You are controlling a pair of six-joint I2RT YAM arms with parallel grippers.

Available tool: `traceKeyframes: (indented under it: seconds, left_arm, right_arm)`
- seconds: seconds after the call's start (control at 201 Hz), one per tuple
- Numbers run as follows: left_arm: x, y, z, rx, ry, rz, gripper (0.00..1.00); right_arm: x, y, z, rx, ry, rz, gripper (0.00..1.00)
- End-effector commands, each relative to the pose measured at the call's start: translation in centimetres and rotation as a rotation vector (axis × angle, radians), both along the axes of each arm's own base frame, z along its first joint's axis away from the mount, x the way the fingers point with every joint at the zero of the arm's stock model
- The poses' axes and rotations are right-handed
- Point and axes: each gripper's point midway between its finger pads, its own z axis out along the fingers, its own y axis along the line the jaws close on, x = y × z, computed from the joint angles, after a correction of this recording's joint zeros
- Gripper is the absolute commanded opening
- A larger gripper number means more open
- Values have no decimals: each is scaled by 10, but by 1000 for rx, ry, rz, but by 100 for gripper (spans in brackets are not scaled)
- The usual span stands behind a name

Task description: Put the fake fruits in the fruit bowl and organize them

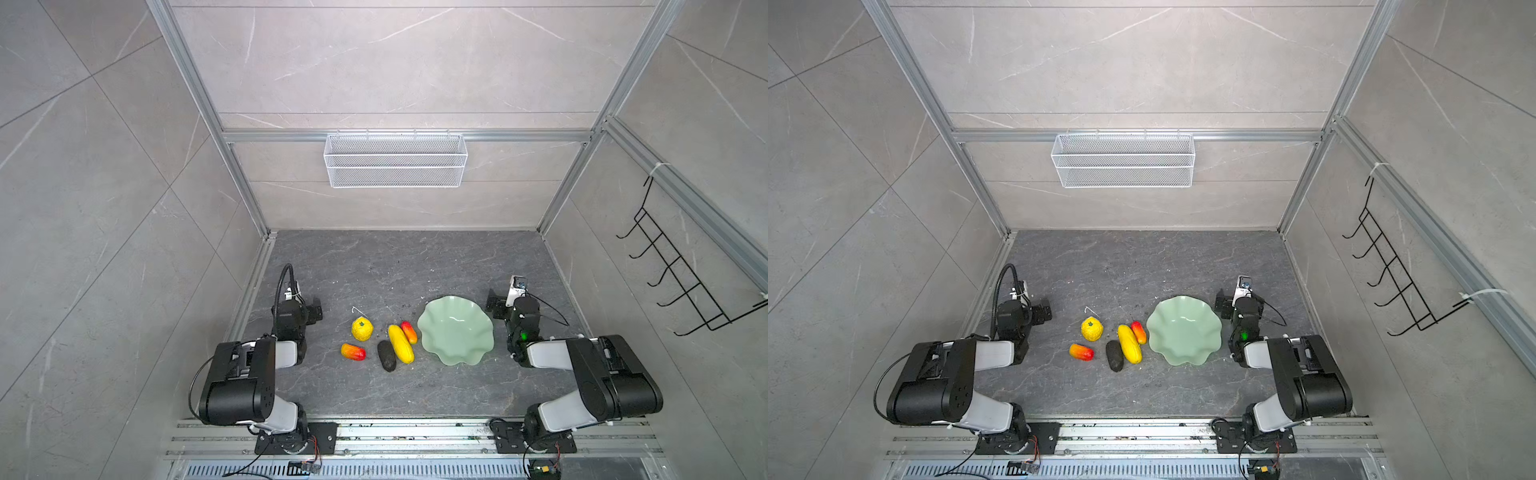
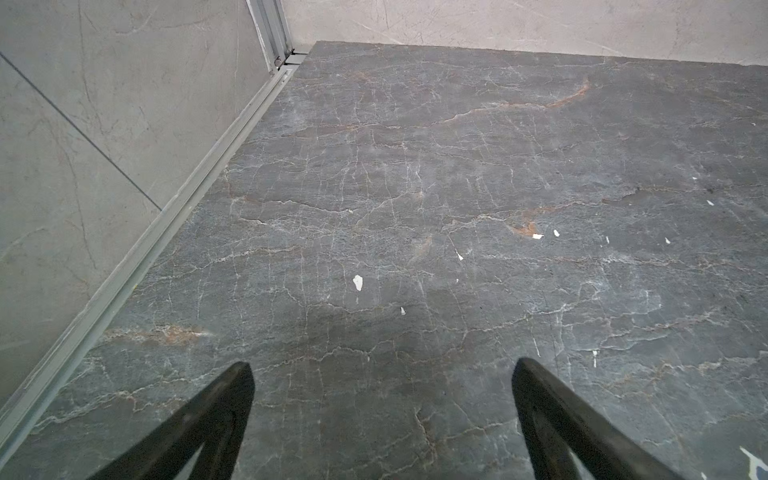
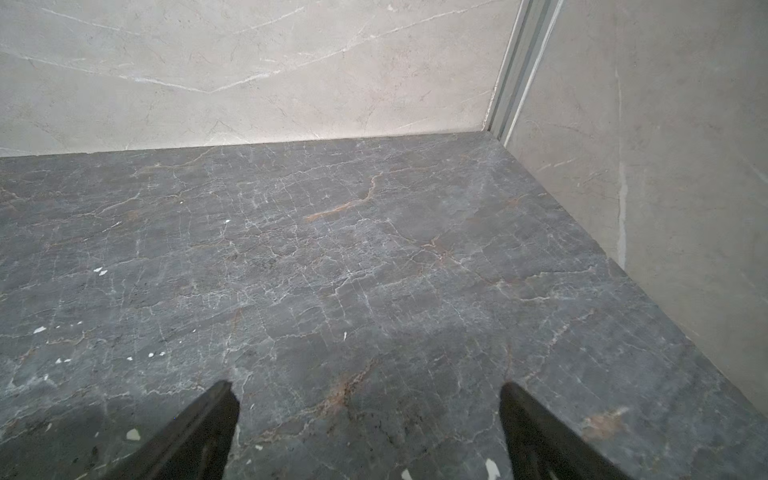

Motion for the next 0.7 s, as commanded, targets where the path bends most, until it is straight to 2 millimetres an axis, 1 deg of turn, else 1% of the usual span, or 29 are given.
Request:
traceKeyframes:
  seconds: [0.0, 0.692]
  left_arm:
    - [7, -1, 14, -10, -61, -4, 100]
    - [8, -2, 14, -11, -59, -9, 100]
  right_arm:
    - [-1, -1, -1, 5, -6, -6, 100]
    - [0, -1, -1, 11, -3, -3, 100]
